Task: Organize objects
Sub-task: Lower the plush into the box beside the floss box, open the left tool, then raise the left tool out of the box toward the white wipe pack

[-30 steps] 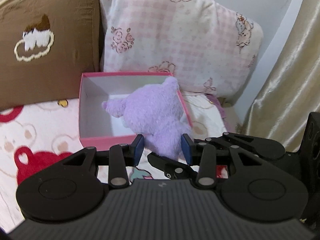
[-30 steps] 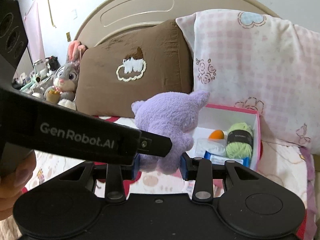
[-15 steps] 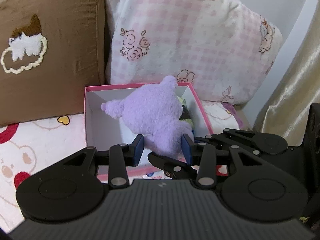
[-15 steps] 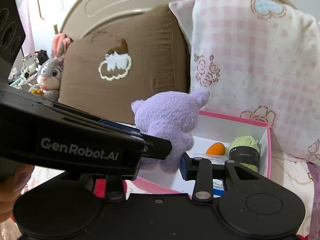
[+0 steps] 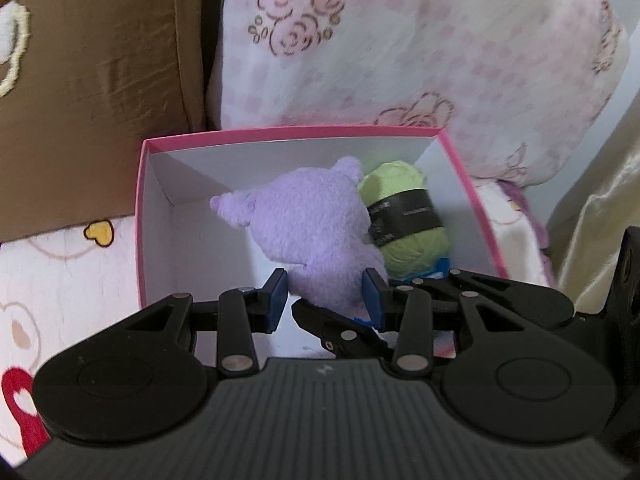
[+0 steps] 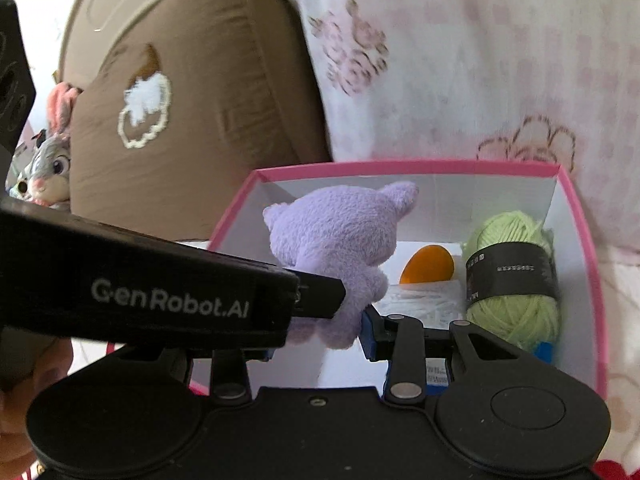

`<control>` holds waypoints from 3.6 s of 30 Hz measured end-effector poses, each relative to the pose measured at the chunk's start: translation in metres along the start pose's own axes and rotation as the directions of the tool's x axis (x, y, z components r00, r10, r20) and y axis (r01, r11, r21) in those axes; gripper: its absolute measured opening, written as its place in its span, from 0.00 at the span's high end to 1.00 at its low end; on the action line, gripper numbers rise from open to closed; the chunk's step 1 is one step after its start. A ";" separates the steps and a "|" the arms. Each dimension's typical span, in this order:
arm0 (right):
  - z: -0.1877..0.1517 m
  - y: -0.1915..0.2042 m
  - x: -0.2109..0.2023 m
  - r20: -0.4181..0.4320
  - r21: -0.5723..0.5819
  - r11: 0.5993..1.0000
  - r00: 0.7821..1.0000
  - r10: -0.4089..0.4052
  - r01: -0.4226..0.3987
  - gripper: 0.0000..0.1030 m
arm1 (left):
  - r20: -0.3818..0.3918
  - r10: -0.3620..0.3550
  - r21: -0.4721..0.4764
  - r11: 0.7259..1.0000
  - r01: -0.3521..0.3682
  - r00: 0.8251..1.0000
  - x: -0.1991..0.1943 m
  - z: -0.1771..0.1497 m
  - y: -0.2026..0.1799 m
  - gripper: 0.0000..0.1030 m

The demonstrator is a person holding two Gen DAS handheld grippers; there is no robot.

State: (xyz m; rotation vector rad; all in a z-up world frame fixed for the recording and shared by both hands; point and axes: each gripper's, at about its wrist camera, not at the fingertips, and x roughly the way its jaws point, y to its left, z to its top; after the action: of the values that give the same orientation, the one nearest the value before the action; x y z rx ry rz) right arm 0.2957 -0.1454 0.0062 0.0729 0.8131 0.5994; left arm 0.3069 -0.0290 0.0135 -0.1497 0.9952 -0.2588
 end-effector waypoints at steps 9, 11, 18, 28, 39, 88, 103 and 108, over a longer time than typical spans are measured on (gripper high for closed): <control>-0.001 -0.004 0.046 -0.071 0.004 1.000 0.997 0.019 -0.019 0.58 | -0.069 0.062 0.024 0.998 -0.060 0.996 0.034 0.011 0.012 0.62; 0.001 -0.002 0.055 -0.078 0.003 1.000 0.997 0.017 -0.017 0.58 | -0.053 0.078 0.040 0.996 -0.076 0.996 0.037 0.012 0.014 0.62; 0.006 -0.008 0.076 -0.118 0.051 0.998 0.992 0.041 -0.035 0.58 | -0.069 0.064 0.001 0.998 -0.064 0.996 0.050 0.013 0.029 0.62; 0.010 -0.003 0.085 -0.199 0.043 0.999 0.979 0.039 -0.031 0.54 | -0.100 0.062 -0.052 0.996 -0.068 0.993 0.056 0.016 0.040 0.65; 0.014 0.014 0.091 -0.219 -0.038 0.999 0.976 0.011 -0.020 0.57 | -0.056 0.061 -0.112 0.991 -0.067 0.997 0.055 0.015 0.048 0.75; -0.033 0.035 -0.108 0.032 -0.219 0.975 0.999 -0.039 0.045 0.51 | 0.012 0.128 -0.077 0.989 -0.127 0.992 -0.079 -0.055 0.028 0.50; -0.062 0.061 -0.194 0.087 -0.283 0.955 0.994 -0.063 0.086 0.38 | 0.027 0.056 0.003 0.998 -0.056 0.998 -0.173 -0.104 -0.008 0.42; -0.084 0.062 -0.199 0.062 -0.292 0.953 0.996 -0.066 0.082 0.37 | 0.042 0.020 -0.049 0.999 -0.018 0.999 -0.173 -0.124 -0.008 0.42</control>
State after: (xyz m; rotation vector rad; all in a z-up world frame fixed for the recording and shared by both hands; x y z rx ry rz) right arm 0.1012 -0.2127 0.0974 -0.2130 0.6661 0.6392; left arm 0.1116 0.0115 0.0889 -0.1889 0.9607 -0.2130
